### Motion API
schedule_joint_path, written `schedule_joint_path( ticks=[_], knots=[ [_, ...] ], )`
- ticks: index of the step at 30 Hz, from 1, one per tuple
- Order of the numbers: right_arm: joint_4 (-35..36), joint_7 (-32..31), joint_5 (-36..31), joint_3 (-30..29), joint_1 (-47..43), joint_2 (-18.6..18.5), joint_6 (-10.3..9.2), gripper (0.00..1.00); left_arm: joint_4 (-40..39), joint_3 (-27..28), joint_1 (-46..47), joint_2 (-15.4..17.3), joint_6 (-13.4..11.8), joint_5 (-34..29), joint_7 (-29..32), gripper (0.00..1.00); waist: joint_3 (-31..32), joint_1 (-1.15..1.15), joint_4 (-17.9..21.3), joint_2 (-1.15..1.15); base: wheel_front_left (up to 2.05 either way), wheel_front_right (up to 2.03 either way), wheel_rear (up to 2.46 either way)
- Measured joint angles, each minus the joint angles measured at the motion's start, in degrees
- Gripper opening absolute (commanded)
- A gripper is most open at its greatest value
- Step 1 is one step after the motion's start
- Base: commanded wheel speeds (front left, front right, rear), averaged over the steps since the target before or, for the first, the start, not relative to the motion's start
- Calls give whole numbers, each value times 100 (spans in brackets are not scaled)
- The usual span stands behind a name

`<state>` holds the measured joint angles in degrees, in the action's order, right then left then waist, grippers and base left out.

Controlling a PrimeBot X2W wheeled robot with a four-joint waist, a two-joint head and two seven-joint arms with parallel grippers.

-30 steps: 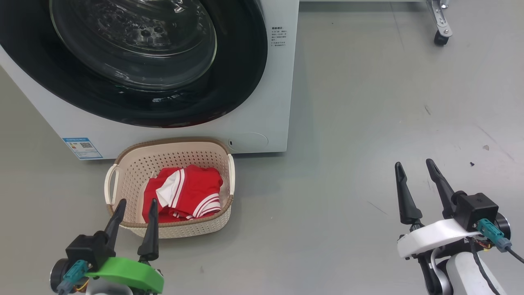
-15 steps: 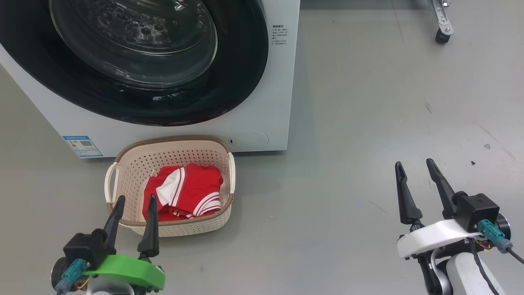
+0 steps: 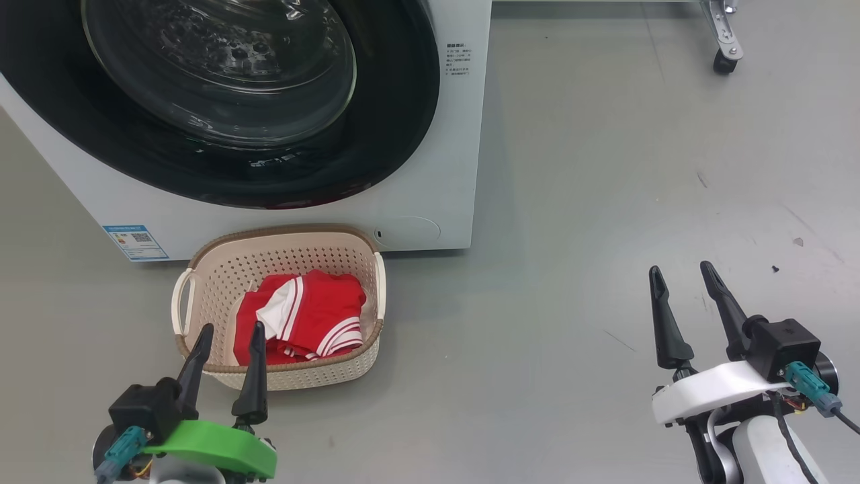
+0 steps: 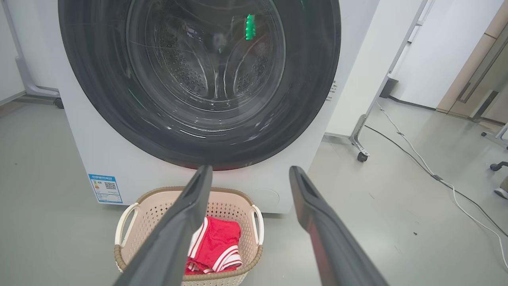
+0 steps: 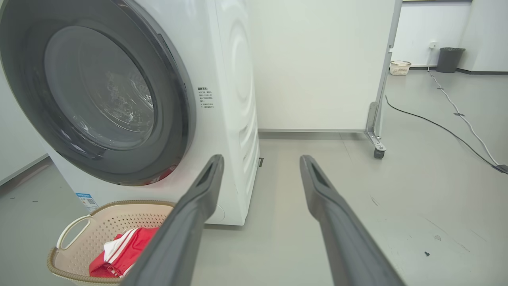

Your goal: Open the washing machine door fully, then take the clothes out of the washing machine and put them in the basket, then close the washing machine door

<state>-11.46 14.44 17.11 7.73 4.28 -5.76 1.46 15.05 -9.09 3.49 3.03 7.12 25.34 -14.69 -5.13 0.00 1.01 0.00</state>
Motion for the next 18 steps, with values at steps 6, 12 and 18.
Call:
schedule_joint_path(
  ticks=[6, 12, 18],
  knots=[
    [0, 0, -13, -12, -15, 25, 23, 100, -1, -11, -6, 0, 0, 68, 0, 100, 5, 0, 6, 0, 0, 0, 0],
    [0, 0, -15, -26, -16, 33, 26, 100, -2, -27, -37, 0, 0, 90, 0, 100, 5, 0, 23, 0, 0, 0, 0],
    [-65, -2, -41, -25, -28, 53, 48, 0, 56, -71, -59, -18, 0, 176, 2, 0, 8, 0, 42, 0, 0, 0, 0]
  ],
)
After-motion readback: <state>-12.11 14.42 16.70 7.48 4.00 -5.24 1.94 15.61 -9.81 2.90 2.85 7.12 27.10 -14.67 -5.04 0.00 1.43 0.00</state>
